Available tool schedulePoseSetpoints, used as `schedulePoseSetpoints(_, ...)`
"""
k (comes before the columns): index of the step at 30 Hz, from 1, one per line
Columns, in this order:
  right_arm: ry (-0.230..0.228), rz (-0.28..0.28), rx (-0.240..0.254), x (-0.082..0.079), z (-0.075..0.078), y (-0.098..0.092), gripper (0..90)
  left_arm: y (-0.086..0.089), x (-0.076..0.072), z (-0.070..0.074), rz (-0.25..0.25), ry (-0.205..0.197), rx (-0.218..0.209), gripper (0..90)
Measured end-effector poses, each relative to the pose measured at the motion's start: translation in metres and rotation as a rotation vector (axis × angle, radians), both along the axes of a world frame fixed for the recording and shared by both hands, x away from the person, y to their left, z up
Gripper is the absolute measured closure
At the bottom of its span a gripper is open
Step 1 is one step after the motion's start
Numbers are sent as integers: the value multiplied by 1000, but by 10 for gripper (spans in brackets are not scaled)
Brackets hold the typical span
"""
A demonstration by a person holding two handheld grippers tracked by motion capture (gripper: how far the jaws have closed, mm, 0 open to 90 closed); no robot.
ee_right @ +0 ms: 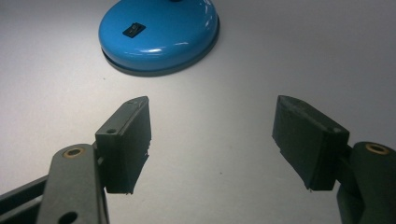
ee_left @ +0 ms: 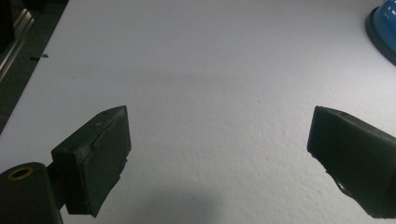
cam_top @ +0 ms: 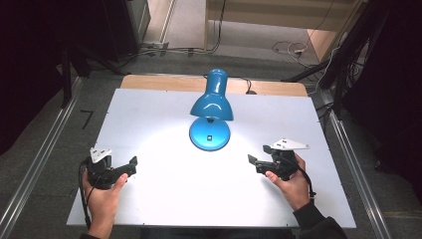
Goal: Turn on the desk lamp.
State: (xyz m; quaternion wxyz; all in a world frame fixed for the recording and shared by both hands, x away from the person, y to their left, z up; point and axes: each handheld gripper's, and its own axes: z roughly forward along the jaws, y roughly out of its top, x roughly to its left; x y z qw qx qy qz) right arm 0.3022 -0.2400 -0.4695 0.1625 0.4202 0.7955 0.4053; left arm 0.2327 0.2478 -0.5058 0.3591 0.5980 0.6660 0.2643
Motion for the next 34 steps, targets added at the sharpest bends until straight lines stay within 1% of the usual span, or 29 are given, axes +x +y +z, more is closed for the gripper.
schedulePoseSetpoints(5, -3, -26, 3, -5, -1, -18, 268, -1, 1, 0, -1, -1, 1, 71)
schedulePoseSetpoints(11, 0, -45, 21, -12, -2, -32, 269, -1, 0, 0, -3, 0, -1, 71)
schedulePoseSetpoints(13, 1, -46, 12, -14, -2, -36, 268, -1, 0, 0, -3, 1, 0, 71)
schedulePoseSetpoints(19, 9, -79, 20, -21, -3, -56, 267, 1, -1, 0, 0, -3, -2, 71)
schedulePoseSetpoints(30, 16, -175, 26, -33, -5, -102, 266, -1, 0, -1, -3, 7, -1, 71)
schedulePoseSetpoints(32, 18, -201, 29, -35, -5, -110, 266, -1, 0, -1, -1, 8, -1, 71)
schedulePoseSetpoints(34, 16, -220, 23, -36, -7, -118, 260, -1, 1, -2, -1, 12, 9, 71)
